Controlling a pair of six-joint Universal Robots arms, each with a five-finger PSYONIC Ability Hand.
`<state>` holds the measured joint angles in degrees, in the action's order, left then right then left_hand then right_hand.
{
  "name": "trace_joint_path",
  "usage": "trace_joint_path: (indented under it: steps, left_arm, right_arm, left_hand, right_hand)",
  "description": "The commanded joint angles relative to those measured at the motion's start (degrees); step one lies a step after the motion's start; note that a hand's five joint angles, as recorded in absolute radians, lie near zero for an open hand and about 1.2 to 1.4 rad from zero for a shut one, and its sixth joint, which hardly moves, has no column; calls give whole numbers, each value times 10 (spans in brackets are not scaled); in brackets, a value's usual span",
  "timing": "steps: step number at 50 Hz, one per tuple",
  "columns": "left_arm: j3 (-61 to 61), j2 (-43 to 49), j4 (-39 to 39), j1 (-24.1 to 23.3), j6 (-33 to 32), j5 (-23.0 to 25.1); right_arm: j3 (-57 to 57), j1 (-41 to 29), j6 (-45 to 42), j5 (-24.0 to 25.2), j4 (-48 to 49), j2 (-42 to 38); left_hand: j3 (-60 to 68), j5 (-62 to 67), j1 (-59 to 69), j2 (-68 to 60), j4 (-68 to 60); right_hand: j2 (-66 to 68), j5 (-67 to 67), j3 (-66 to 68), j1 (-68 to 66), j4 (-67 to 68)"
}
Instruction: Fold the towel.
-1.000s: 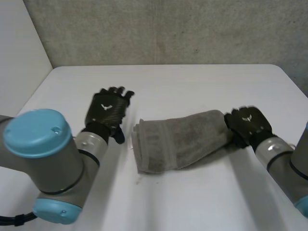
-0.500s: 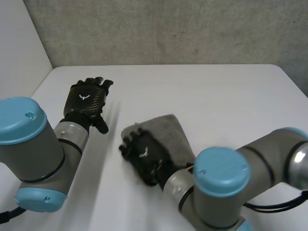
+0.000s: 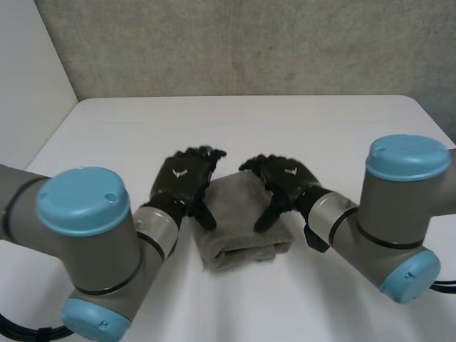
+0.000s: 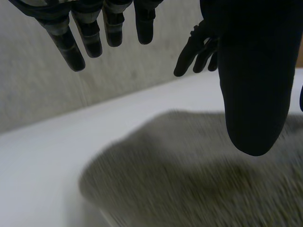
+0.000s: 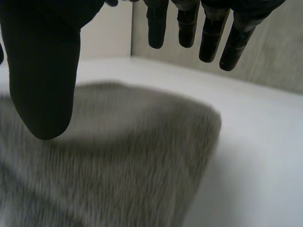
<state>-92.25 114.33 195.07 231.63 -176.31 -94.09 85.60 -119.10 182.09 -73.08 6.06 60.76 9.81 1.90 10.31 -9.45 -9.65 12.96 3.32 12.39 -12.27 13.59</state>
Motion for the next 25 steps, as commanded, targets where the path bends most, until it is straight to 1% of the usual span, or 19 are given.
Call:
trace_joint_path:
  steps: [1, 3, 7, 9, 10, 12, 15, 17, 18, 19, 20, 21, 22, 23, 24, 25]
  left_arm:
    - [11, 59, -17, 2, 5, -1]
    - [10, 78, -18, 7, 2, 0]
    - [9, 88, -19, 9, -3, 1]
    - [10, 87, -20, 10, -3, 1]
    - [10, 87, -20, 10, -3, 0]
    - [10, 81, -21, 11, -3, 0]
    - [12, 56, -25, 12, -3, 0]
    - [16, 18, -35, 15, -3, 0]
    - [16, 18, -35, 15, -3, 0]
    - [24, -3, -42, 22, -3, 1]
    - [24, -3, -42, 22, -3, 1]
    - [35, -28, -57, 31, -3, 1]
    - [47, -54, -80, 43, -3, 1]
    - [47, -54, -80, 43, -3, 1]
    - [63, -76, -108, 54, -3, 2]
    - [85, -96, -144, 66, -4, 2]
  right_arm:
    - [-17, -3, -74, -7, -11, -56]
    - [-18, -3, -89, -10, -11, -58]
    - [-18, -2, -113, -22, -11, -56]
    - [-17, 2, -125, -43, -10, -47]
    - [-17, 2, -125, -44, -10, -47]
    - [-15, 5, -127, -73, -11, -28]
    - [-13, 5, -128, -86, -11, -14]
    - [-13, 5, -126, -103, -10, 16]
    - [-13, 5, -126, -103, -10, 16]
    - [-17, 5, -127, -110, -12, 36]
    - [-19, 4, -127, -115, -13, 57]
    - [-19, 4, -127, -115, -13, 57]
    - [-21, 4, -127, -117, -14, 79]
    - [-22, 4, -128, -123, -13, 104]
    - [-22, 4, -128, -123, -13, 104]
    - [-24, 4, -129, -130, -12, 134]
  left_hand:
    - [4, -17, -1, -8, -6]
    - [2, -19, -3, -6, -4]
    - [2, -19, -3, -6, -4]
    - [2, -19, -3, -6, -4]
    - [2, -19, -3, -6, -4]
    - [2, -19, -3, -6, -4]
    - [2, -19, -3, -6, -4]
    - [2, -19, -3, -6, -4]
    - [2, -19, -3, -6, -4]
    - [2, -19, -3, -6, -4]
    - [2, -19, -3, -6, -4]
    - [2, -19, -3, -6, -4]
    - [2, -19, -3, -6, -4]
    - [2, -19, -3, -6, -4]
    - [2, -19, -3, -5, -4]
    - [2, -19, -3, -5, -4]
  right_hand:
    - [-30, -33, -24, 23, -36]
    - [-30, -33, -24, 23, -36]
    - [-30, -33, -24, 23, -36]
    - [-30, -33, -24, 23, -36]
    - [-30, -33, -24, 23, -36]
    - [-30, -33, -24, 23, -36]
    - [-30, -33, -24, 23, -36]
    - [-30, -33, -24, 23, -36]
    - [-30, -33, -24, 23, -36]
    - [-30, -33, -24, 23, -36]
    - [-30, -33, -24, 23, -36]
    - [-30, -33, -24, 23, -36]
    - [-30, -33, -24, 23, -36]
    - [-30, -33, -24, 23, -36]
    - [-30, -33, -24, 23, -36]
    - [-30, -33, -24, 23, -36]
